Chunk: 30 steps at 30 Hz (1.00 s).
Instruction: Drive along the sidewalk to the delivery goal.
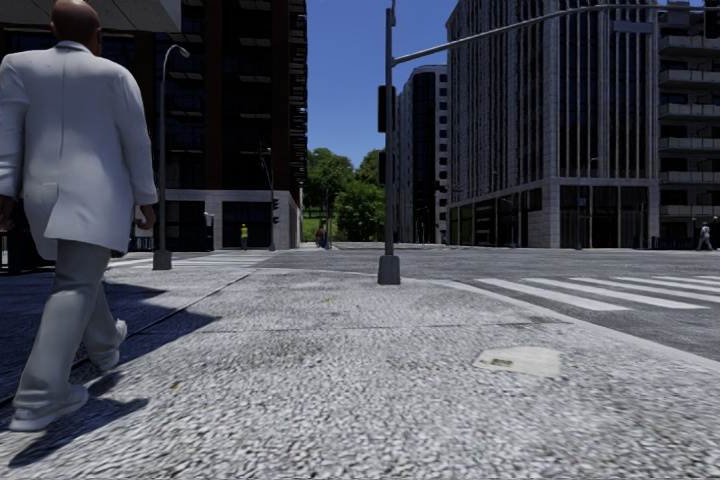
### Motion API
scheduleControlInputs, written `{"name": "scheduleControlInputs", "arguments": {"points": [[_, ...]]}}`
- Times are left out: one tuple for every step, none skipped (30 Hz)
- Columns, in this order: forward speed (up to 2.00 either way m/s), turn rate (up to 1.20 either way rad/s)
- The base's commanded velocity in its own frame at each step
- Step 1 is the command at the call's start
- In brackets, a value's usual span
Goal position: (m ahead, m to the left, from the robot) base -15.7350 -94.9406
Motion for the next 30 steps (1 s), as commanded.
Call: {"name": "scheduleControlInputs", "arguments": {"points": [[1.13,0.0],[1.13,0.0],[1.13,0.0],[1.13,0.0],[1.13,0.0],[1.13,0.0],[1.13,0.0],[1.13,0.0],[1.13,0.0],[1.13,0.0],[1.13,0.0],[1.13,0.0],[1.13,0.0],[1.13,0.0],[1.13,0.0],[1.13,0.0],[1.13,0.0],[1.13,0.0],[1.13,0.0],[1.13,0.0],[1.13,0.0],[1.13,0.0],[1.13,0.0],[1.13,0.0],[1.13,0.0],[1.13,0.0],[1.13,0.0],[1.13,0.0],[1.13,0.0],[1.13,0.0]]}}
